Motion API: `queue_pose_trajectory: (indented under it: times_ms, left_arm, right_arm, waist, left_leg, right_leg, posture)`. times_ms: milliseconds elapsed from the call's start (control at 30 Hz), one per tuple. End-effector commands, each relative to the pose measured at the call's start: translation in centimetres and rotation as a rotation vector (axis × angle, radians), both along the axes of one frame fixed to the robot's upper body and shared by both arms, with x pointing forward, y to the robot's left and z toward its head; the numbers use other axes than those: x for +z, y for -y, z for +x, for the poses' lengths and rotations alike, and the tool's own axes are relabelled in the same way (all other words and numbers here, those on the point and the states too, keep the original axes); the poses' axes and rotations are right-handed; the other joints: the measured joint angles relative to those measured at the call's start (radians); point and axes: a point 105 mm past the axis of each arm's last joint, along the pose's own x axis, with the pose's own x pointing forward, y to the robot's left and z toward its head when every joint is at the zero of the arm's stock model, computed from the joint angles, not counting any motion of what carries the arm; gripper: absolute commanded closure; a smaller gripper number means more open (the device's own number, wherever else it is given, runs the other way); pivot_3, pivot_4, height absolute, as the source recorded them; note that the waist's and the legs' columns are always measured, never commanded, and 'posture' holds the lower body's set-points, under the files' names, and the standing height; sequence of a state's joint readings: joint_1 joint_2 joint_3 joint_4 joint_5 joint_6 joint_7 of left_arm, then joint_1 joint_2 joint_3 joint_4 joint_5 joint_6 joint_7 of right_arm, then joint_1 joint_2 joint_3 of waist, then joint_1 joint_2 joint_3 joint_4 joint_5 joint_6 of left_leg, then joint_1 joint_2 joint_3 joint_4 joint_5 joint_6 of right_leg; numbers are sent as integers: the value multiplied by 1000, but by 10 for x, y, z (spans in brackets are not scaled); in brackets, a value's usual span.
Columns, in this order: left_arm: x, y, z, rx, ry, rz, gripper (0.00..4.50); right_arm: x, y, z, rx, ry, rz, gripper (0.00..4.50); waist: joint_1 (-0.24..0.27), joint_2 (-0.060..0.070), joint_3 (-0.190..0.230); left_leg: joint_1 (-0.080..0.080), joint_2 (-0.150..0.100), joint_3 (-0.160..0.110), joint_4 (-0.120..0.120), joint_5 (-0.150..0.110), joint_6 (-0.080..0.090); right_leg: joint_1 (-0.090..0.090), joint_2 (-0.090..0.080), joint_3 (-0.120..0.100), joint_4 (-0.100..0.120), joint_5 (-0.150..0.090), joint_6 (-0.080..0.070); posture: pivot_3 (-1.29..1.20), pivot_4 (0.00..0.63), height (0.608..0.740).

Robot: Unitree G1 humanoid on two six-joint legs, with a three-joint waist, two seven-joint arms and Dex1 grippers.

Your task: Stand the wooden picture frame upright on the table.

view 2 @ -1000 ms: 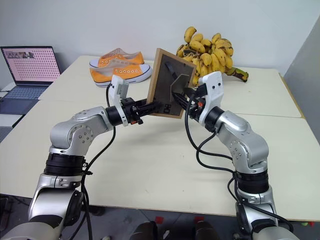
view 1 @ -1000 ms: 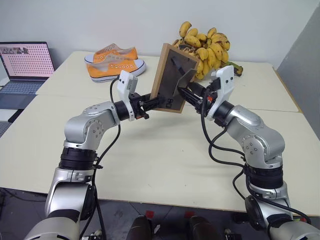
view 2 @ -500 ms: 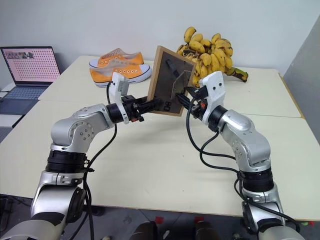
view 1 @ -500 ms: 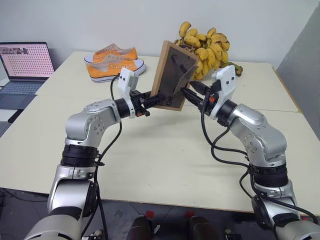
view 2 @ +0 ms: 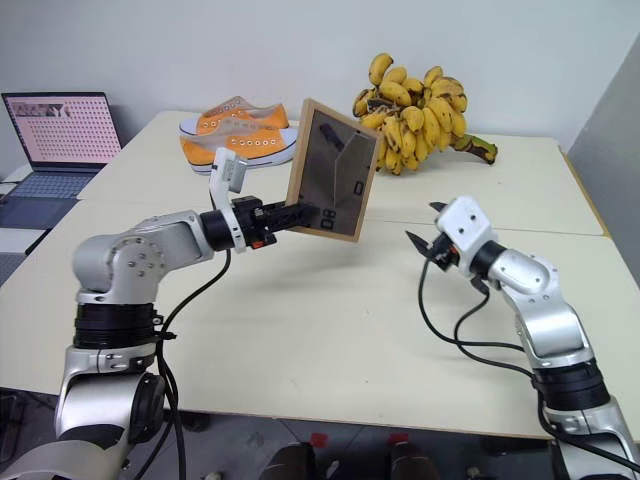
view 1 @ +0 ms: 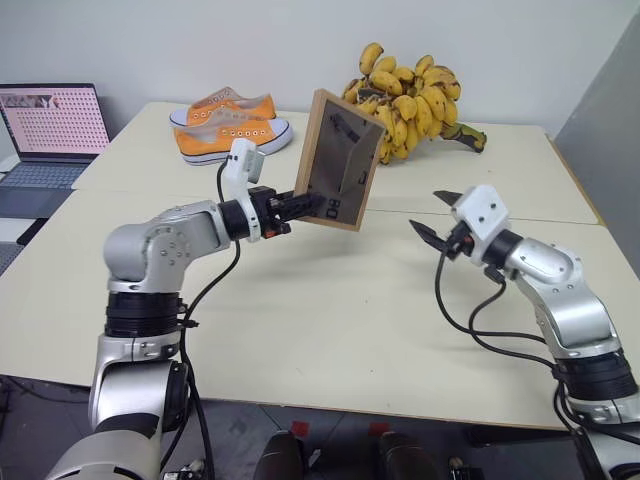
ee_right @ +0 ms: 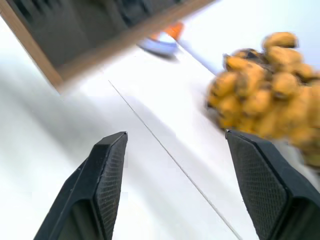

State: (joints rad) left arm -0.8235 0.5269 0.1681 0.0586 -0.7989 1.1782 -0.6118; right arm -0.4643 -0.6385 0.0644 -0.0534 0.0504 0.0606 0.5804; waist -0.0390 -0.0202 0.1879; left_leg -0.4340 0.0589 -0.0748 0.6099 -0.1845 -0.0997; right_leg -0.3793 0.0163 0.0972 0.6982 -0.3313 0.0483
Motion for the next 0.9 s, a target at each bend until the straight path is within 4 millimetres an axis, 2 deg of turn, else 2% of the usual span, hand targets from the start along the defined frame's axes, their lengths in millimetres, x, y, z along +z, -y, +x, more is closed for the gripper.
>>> queue_pose_trajectory:
  times_ms: [33,133,267,500,733,900]
  left_arm:
    - [9,2,-28,-95,-153,-56,3224]
    - [0,1,-39,-122,-238,-63,3224]
    - [-4,2,-48,-140,-250,-74,3224]
    - [-4,1,-53,-143,-297,-88,3224]
    - [0,4,-57,-146,-325,-105,3224]
    - [4,4,-63,-130,-348,-113,3224]
  right_arm:
    - [-7,1,-6,67,310,-259,1208]
    - [-14,-6,-8,121,483,-373,1208]
    - [-16,-18,-10,172,662,-417,1208]
    - [-4,-45,-11,235,960,-414,1208]
    - [-3,-70,-4,272,1066,-388,1208]
    - [-10,-68,6,281,1059,-424,1208]
  waist:
    - [-6,0,0]
    - [-17,0,0]
    - [-22,0,0]
    - [-16,0,0]
    - [-16,-1,0]
    - [-16,-1,0]
  left_leg:
    - [0,0,0,0,0,0]
    - [1,0,0,1,0,0]
    - [2,0,0,2,1,-1]
    - [3,-1,-1,3,6,-10]
    - [4,-1,-1,3,6,-10]
    - [4,-2,-2,3,6,-10]
  right_leg:
    - [0,0,0,0,0,0]
    - [1,0,0,1,0,0]
    - [1,0,1,3,0,0]
    - [0,-1,1,8,0,0]
    - [0,-1,1,11,0,0]
    - [0,-2,1,13,0,0]
  posture:
    - [0,150,740]
    - [0,150,740]
    - [0,150,740]
    - [0,150,740]
    - [0,150,740]
    - [0,150,740]
